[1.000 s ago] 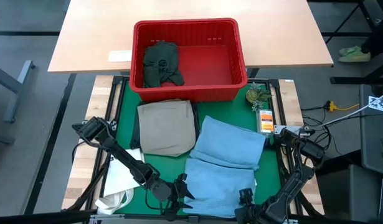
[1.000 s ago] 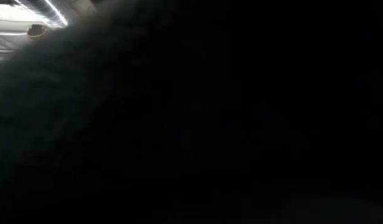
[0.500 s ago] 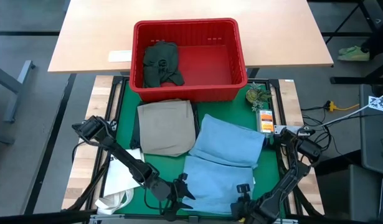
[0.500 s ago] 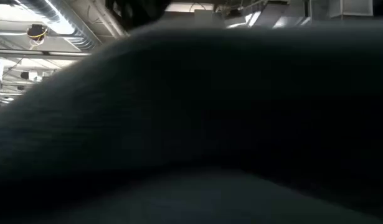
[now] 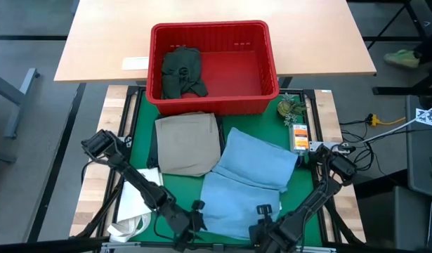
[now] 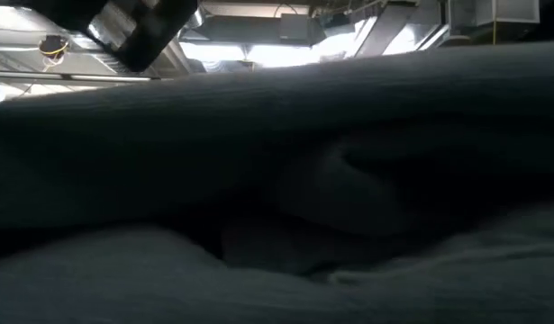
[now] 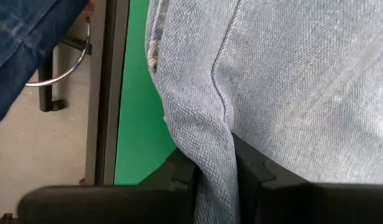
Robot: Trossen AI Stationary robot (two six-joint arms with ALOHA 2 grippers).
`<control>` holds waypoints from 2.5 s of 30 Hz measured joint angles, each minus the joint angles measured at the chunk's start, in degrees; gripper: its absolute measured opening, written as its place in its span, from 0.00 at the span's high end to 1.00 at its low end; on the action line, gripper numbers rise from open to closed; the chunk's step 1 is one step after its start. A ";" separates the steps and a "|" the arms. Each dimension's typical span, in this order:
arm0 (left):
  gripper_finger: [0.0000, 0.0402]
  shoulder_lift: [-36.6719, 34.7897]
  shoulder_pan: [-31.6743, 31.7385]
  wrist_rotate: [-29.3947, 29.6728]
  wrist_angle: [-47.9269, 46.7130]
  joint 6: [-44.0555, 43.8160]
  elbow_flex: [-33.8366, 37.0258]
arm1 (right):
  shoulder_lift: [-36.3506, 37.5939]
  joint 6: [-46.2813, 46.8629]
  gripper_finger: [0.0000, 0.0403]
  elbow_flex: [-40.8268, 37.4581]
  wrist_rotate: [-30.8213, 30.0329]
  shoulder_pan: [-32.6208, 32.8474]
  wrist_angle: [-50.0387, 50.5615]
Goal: Fold Laundry from Bin
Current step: Fold the light blue pants
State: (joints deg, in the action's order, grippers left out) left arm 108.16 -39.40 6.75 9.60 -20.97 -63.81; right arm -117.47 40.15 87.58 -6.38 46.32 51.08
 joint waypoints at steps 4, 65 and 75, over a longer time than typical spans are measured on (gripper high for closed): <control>0.58 0.00 -1.12 2.87 -5.80 -1.37 0.00 | 0.02 -0.16 0.87 0.03 0.43 -0.80 -0.45; 0.38 7.80 -3.76 17.91 -8.51 -3.91 -0.17 | 0.28 0.04 0.85 0.14 2.46 -2.49 -3.16; 0.51 7.82 -3.74 20.78 -12.47 -1.45 -0.26 | 0.28 0.04 0.85 0.14 2.33 -2.51 -3.22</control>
State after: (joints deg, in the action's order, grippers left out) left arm 115.98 -43.13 27.53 -2.87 -22.42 -64.07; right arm -117.19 40.18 87.72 -4.05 43.81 47.86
